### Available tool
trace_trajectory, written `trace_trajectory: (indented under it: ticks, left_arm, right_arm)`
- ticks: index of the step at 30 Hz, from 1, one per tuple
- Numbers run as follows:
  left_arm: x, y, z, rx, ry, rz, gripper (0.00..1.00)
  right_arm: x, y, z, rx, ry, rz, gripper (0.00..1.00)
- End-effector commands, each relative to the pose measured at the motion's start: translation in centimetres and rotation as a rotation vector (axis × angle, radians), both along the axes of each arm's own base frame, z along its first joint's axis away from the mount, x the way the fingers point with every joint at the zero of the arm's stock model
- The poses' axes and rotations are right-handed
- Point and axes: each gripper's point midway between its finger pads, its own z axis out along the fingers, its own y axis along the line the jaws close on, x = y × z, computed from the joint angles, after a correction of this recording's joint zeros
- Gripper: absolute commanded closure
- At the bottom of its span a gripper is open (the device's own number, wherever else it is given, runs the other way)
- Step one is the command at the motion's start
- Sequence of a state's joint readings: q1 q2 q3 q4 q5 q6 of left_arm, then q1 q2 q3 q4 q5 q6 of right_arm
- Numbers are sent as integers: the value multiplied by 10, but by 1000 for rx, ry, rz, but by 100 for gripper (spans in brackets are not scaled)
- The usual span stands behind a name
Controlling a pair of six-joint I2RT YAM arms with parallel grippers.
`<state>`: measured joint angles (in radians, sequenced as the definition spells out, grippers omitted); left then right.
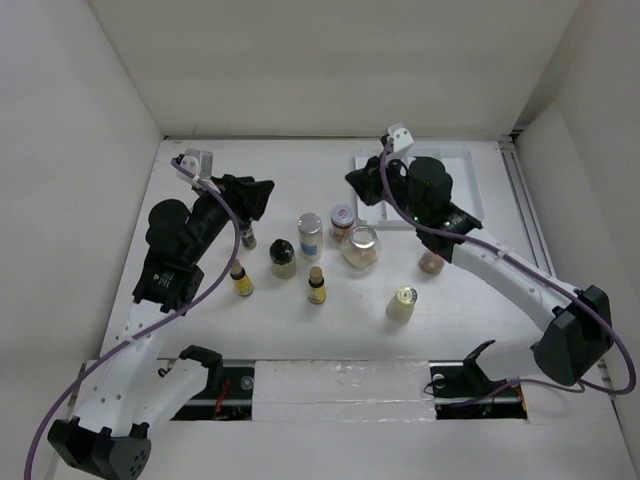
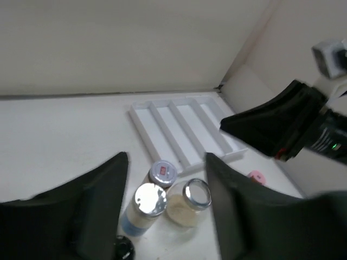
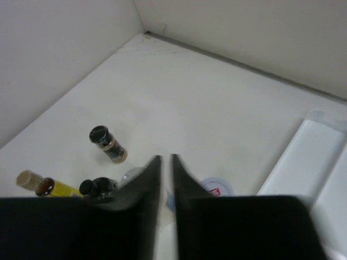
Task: Organize the condiment bottles
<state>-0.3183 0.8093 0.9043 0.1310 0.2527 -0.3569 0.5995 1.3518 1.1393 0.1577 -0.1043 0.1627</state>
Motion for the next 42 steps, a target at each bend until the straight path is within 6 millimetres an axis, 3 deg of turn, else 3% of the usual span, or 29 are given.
trace_trajectory:
  ticks: [1, 2, 3, 4, 5, 7, 8, 9, 11, 13, 16, 17, 30, 31, 35, 36, 38, 39, 42]
  left_arm:
    - [-2, 3, 12, -31, -58, 8, 40]
    - [-4, 1, 12, -30, -58, -5, 38]
    - [-5, -1, 12, -29, -59, -14, 45]
    - [-2, -1, 10, -24, -46, -15, 87]
    - [0, 1, 7, -22, -32, 4, 93]
    - [1, 2, 7, -23, -31, 13, 81]
    - [1, 2, 7, -23, -31, 13, 53]
    - [2, 4, 7, -24, -31, 24, 53]
    - [3, 6, 7, -17, -35, 34, 81]
    - [1, 8, 10, -21, -44, 43, 70]
    - [5, 8, 4, -15, -23, 52, 32]
    - [5, 8, 4, -15, -23, 52, 29]
    - [3, 5, 4, -30, -13, 32, 26]
    - [3, 5, 4, -30, -13, 32, 26]
    - [0, 4, 6, -33, -26, 19, 26]
    - [4, 5, -1, -27, -3, 32, 26]
    - [4, 5, -1, -26, -2, 32, 26]
    - [2, 2, 2, -28, -13, 17, 26]
    - [4, 1, -1, -33, 0, 16, 26]
  right_arm:
    - [-3, 19, -9, -58, 14, 40, 64]
    - [-3, 22, -15, -65, 26, 54, 49]
    - [-8, 31, -18, -70, 39, 97, 37]
    - [-11, 40, -28, -80, 57, 129, 20]
    - [-12, 45, -28, -79, 59, 154, 16]
    - [-24, 61, -36, -98, 77, 237, 9]
    - [-27, 63, -48, -127, 103, 248, 4]
    - [-29, 67, -57, -148, 115, 259, 2]
    - [-34, 72, -68, -163, 132, 269, 1]
    - [-39, 80, -87, -191, 163, 281, 1]
    - [-46, 84, -100, -227, 170, 290, 1]
    - [-48, 89, -102, -230, 167, 293, 1]
    - [-7, 108, -137, -264, 199, 198, 4]
    - [-5, 109, -133, -250, 182, 198, 8]
    - [1, 115, -128, -203, 163, 182, 44]
    - [4, 115, -114, -178, 130, 172, 51]
    - [5, 108, -101, -163, 104, 139, 55]
    - [2, 105, -69, -122, 57, 137, 56]
    - [14, 78, -12, -34, -46, 74, 56]
